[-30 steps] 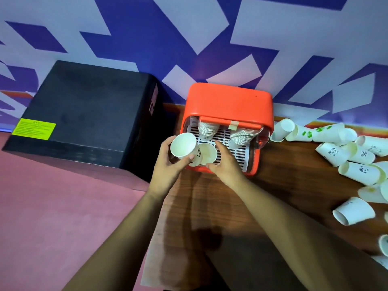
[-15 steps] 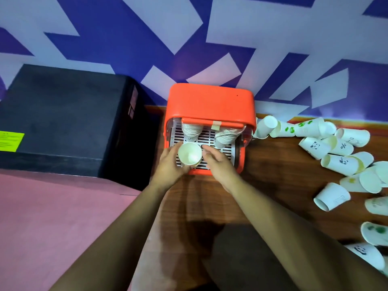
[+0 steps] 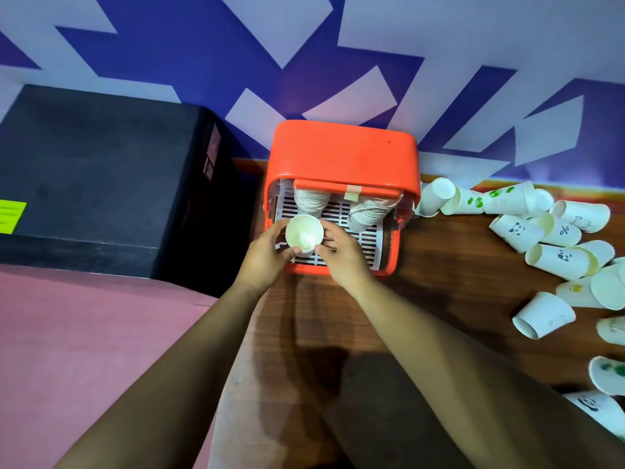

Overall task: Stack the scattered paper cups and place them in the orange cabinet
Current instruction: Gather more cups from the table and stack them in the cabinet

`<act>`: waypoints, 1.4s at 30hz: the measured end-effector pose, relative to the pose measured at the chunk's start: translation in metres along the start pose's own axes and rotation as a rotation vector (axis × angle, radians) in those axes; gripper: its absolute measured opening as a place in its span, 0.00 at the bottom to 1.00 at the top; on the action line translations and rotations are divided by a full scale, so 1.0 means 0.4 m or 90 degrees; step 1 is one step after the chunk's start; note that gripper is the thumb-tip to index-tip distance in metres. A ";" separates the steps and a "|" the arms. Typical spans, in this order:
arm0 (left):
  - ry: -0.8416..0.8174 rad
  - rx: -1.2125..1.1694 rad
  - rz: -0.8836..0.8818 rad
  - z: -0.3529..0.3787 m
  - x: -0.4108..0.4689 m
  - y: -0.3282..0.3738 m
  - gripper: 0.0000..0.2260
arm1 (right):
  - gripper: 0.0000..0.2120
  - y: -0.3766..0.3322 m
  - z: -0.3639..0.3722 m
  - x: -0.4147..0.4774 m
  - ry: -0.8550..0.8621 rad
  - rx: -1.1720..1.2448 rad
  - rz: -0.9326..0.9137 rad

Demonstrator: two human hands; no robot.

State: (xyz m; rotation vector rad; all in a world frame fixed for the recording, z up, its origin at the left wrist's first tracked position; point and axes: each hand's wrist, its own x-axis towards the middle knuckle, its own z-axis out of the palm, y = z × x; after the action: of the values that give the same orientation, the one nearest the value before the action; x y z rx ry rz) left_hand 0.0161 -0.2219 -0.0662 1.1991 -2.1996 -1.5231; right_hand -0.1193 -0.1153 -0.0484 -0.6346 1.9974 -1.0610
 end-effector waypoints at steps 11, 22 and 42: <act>0.063 0.011 -0.037 0.011 -0.089 0.033 0.19 | 0.19 0.032 -0.088 -0.072 0.031 0.012 0.029; -0.167 0.077 0.029 0.315 -0.178 0.222 0.05 | 0.20 0.295 -0.618 -0.343 0.173 -0.300 0.140; -0.366 -0.057 -0.134 1.088 -0.095 0.510 0.32 | 0.13 0.552 -0.975 -0.324 0.230 0.374 0.313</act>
State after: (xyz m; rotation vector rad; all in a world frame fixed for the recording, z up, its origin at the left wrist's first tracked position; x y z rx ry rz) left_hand -0.3119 0.1311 -0.0750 1.0911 -2.3468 -2.2604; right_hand -0.3771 0.2735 -0.0452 0.3633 1.8434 -1.4135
